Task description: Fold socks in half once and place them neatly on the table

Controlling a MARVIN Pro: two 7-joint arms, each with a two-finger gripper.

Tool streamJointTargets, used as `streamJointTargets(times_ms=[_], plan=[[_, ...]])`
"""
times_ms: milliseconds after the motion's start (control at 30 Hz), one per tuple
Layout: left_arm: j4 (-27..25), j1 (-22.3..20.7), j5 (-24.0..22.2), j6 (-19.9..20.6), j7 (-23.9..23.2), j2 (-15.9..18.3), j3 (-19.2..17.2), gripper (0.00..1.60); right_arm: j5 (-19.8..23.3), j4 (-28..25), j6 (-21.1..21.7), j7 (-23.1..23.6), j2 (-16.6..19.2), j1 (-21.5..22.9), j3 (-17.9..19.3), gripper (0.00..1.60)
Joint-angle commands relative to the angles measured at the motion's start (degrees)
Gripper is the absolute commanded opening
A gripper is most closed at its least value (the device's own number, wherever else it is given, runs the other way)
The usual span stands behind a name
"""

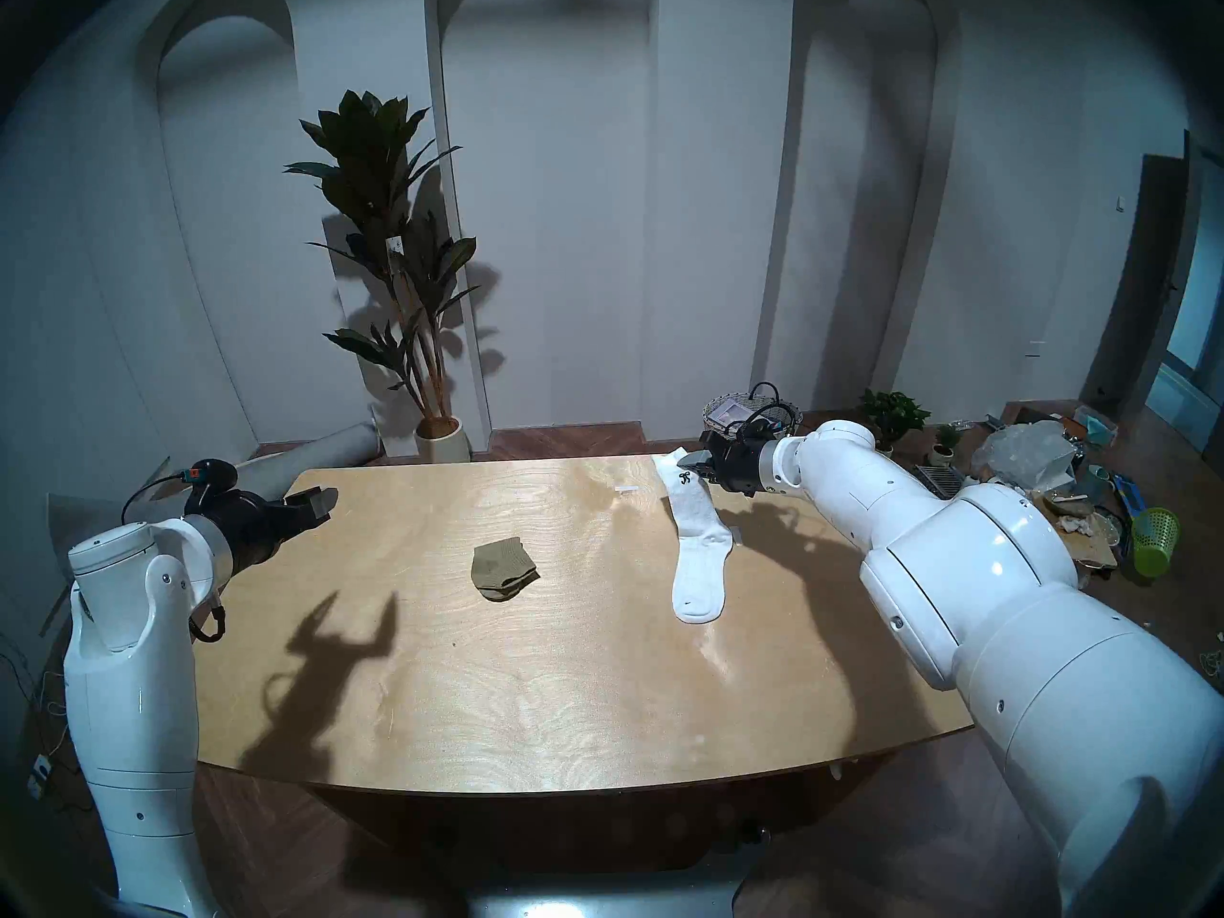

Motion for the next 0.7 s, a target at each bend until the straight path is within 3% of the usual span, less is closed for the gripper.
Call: streamJointTargets(times_ms=[0, 667], plan=[[-1.47, 0.07, -0.07, -0.46, 0.37, -0.55, -0.47, 1.60, -0.99, -1.27, 0.52, 2.26, 0.52, 1.07, -1.06, 0.00], [-1.80, 0.14, -1.04, -0.85, 2.62, -2.38, -0.88, 1.60, -5.90, -3.25, 5.61, 12.68, 4.53, 0.40, -6.33, 0.00]])
